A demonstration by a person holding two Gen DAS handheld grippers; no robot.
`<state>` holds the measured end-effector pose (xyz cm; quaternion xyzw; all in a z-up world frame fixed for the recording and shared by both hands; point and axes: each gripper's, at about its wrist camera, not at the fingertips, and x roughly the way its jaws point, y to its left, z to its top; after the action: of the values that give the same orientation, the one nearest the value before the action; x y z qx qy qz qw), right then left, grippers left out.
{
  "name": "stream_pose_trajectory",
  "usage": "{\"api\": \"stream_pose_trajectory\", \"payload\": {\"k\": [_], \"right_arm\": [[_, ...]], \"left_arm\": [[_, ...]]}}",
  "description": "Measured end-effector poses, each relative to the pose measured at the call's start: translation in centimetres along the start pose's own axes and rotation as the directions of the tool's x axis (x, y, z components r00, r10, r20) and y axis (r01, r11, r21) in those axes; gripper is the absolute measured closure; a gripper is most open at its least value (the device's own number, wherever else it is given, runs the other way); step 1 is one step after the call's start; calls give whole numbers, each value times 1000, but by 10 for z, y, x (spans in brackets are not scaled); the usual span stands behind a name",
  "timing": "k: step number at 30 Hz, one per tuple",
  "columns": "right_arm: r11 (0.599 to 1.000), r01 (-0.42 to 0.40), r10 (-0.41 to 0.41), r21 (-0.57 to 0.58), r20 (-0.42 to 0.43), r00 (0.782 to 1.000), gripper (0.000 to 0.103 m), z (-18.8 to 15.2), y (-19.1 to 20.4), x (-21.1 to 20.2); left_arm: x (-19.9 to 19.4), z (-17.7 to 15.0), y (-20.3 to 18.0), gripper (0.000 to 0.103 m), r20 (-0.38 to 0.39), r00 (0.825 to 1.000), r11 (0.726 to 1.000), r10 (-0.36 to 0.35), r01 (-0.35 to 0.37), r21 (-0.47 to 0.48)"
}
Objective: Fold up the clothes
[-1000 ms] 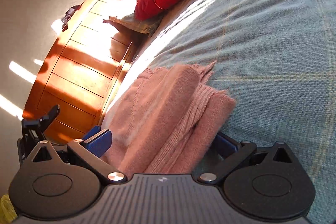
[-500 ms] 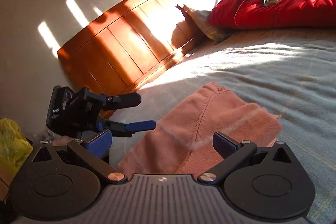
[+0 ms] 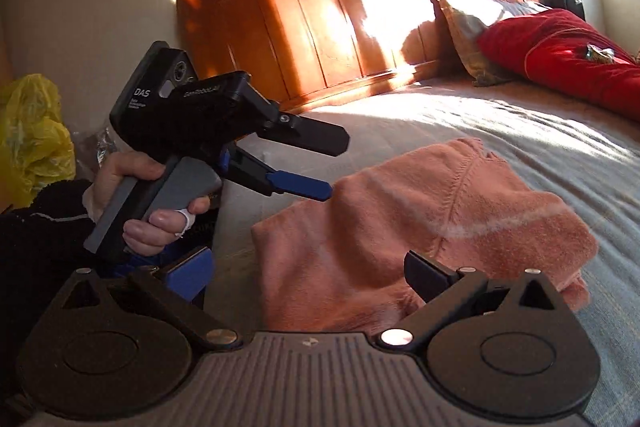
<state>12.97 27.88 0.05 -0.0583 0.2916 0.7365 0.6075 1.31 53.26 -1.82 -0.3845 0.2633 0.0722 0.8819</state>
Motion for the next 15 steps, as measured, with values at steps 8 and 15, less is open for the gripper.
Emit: {"api": "stream_pose_trajectory", "payload": {"k": [8, 15], "right_arm": [[989, -39, 41, 142, -15, 999, 0, -26, -3, -19], [962, -70, 79, 264, -24, 997, 0, -49, -6, -36]], "left_arm": [[-51, -40, 19, 1, 90, 996, 995, 0, 10, -103], [-51, -87, 61, 1, 127, 992, 944, 11, 32, -327]]}}
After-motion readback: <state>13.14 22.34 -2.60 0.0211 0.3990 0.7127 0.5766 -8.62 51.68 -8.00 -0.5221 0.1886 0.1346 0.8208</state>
